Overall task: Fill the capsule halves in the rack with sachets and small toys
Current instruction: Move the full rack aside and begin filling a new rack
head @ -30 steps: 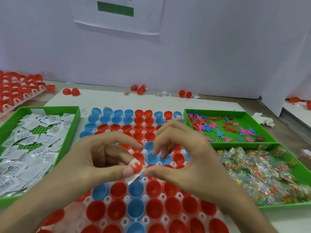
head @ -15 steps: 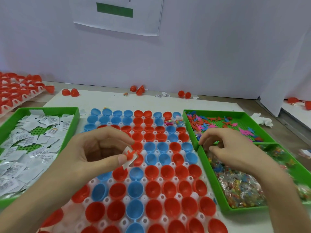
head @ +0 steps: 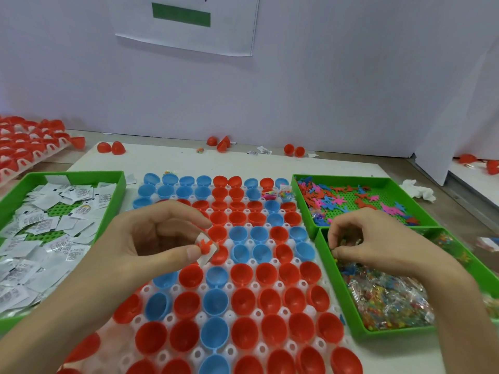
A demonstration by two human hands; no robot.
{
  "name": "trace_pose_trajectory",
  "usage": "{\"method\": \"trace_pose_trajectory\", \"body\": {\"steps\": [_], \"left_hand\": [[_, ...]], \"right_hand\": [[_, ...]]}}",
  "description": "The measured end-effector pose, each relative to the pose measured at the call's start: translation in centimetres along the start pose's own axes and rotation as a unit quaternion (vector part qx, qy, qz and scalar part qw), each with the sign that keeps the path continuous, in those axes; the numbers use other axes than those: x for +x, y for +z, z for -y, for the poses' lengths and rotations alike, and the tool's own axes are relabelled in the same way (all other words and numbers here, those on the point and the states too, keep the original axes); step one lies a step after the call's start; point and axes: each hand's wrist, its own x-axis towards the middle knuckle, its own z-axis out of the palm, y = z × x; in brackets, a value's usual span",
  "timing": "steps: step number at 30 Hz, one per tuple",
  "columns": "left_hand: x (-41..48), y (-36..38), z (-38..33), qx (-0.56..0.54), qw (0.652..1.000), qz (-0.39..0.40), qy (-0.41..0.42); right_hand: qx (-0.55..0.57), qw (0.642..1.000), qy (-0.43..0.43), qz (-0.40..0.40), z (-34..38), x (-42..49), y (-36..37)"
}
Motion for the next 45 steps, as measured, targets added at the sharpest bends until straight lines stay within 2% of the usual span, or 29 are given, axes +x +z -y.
{"method": "trace_pose_trajectory", "body": {"steps": [5,9,12,14,22,25,29,35,39,45], "left_hand": [[0.0,-0.1,-0.1,0.008,1.0,-0.009,-0.001],[0.0,-0.1,-0.1,0.007,1.0,-0.006,0.002],[-0.1,0.0,-0.1,0.002,1.0,-0.007,0.004],[-0.1,0.0,-0.1,0.002,1.0,-0.01,0.005],[-0.5,0.8,-0.5,-0.035,0.999,0.02,0.015],[-0.7,1.4,-0.8,-0.043,0.997,0.049,0.033],[-0.8,1.9,-0.9,-0.041,0.996,0.05,0.054],[-0.8,2.3,-0.8,0.024,0.994,-0.004,0.106],[-0.6,2.3,-0.6,0.03,0.995,-0.01,0.096],[-0.6,1.9,-0.6,0.052,0.995,-0.006,0.085]], "right_hand": [[0.011,0.999,-0.016,-0.026,-0.1,-0.1,-0.1],[0.049,0.988,-0.043,-0.139,0.0,0.0,-0.5],[0.116,0.963,-0.079,-0.232,0.9,-0.1,-0.2],[0.156,0.948,-0.098,-0.259,2.0,-0.1,0.3],[0.354,0.888,-0.196,-0.217,7.7,-1.2,4.2],[0.362,0.891,-0.2,-0.189,8.6,-1.3,5.2],[0.372,0.892,-0.194,-0.167,9.3,-1.3,6.3],[0.395,0.892,-0.194,-0.101,9.9,-1.5,6.8],[0.392,0.892,-0.213,-0.066,10.3,-1.7,6.8],[0.4,0.888,-0.215,-0.076,10.2,-1.9,6.6]]}}
